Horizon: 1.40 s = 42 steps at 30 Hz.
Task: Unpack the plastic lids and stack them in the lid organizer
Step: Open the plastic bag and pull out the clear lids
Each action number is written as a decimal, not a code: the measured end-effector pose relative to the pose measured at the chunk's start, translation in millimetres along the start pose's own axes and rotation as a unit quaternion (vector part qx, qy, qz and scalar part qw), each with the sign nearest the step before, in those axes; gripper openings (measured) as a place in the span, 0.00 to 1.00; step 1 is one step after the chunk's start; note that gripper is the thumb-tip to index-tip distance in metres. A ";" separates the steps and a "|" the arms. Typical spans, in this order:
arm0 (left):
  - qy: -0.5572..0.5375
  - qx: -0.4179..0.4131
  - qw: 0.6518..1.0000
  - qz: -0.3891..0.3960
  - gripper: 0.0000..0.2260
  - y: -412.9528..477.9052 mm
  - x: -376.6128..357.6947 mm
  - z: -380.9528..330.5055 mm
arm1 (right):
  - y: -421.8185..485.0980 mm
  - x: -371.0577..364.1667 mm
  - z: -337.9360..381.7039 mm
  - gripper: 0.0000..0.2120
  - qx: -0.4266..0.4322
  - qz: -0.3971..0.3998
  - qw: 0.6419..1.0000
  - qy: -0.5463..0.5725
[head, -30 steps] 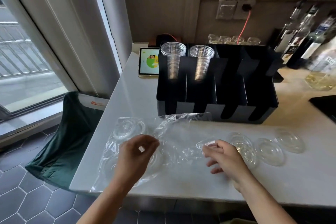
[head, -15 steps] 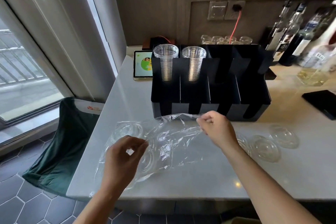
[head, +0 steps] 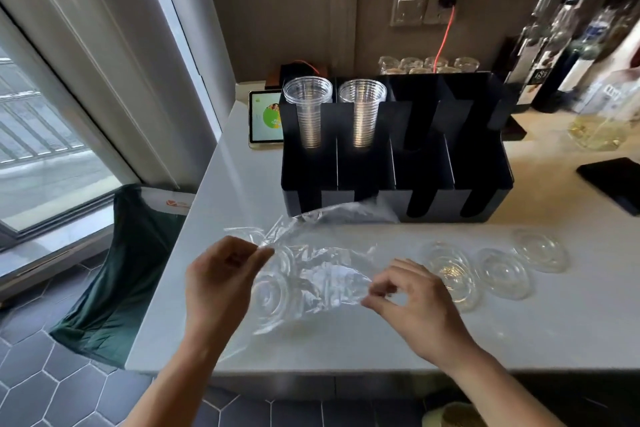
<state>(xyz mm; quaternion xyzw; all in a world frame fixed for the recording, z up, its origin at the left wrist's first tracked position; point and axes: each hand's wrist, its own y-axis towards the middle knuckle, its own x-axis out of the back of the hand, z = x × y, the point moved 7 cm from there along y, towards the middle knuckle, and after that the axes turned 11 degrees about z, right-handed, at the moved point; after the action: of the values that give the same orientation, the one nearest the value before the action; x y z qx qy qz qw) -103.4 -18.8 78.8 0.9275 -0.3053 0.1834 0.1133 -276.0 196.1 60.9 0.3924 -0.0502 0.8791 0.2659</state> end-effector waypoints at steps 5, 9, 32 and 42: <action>0.064 -0.097 0.993 0.035 0.10 -10.1 -11.9 -33.6 | -10.5 13.9 -1.1 0.14 0.004 -0.009 0.999 -0.053; 0.254 -0.293 0.898 0.208 0.36 -19.8 -49.5 -95.9 | -9.5 7.8 6.1 0.22 0.012 0.007 1.000 0.000; 0.525 -0.401 0.644 0.387 0.07 -7.6 -81.9 -126.8 | -21.7 2.8 20.3 0.25 -0.048 0.074 0.994 0.071; 0.538 -0.449 0.622 0.350 0.06 -15.1 -79.3 -124.6 | -37.9 17.4 49.5 0.15 0.142 -0.026 0.988 -0.056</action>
<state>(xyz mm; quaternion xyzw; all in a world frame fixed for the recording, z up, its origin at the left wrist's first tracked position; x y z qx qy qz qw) -187.1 74.9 157.9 0.3202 -0.5353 0.5161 0.5870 -233.5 221.2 102.8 0.4758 0.0703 0.8467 0.2273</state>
